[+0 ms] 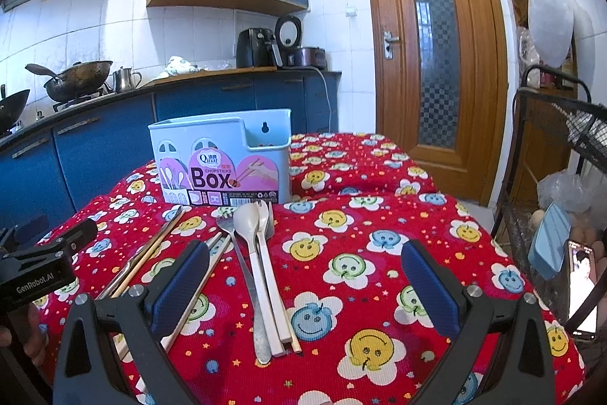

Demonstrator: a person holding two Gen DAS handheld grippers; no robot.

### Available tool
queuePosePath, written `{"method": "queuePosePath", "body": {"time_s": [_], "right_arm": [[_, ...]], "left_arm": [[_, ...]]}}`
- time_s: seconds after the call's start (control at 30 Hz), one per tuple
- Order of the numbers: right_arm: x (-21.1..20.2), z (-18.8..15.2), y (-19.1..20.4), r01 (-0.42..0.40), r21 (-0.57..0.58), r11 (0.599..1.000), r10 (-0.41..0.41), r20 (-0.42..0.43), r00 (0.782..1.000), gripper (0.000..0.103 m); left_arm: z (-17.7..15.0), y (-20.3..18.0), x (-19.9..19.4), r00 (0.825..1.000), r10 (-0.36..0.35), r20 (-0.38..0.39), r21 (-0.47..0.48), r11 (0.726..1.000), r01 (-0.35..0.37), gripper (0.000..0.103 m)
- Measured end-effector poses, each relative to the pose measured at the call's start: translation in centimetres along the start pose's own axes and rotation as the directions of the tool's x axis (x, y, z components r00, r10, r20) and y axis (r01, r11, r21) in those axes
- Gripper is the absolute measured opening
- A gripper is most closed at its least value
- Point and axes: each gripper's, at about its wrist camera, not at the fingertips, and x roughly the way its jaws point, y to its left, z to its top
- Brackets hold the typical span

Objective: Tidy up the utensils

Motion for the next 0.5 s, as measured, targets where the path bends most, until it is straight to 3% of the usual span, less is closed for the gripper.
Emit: {"method": "queuePosePath", "body": {"time_s": [0.4,0.5], "right_arm": [[1.2,2.0,-0.3,-0.053,-0.04,0.998,0.046,-0.16,0.986,0.103],[1.8,2.6,-0.2,-0.065,-0.067,0.996,0.05,-0.205,0.978,0.095]], "left_arm": [[1.7,-1.0,2.2,0.988,-0.068,-0.138,0.066,0.995,0.078,0.103],[2.0,-1.2,3.0,0.976,-0.101,-0.191,0.073,0.99,0.117,0.101]]}}
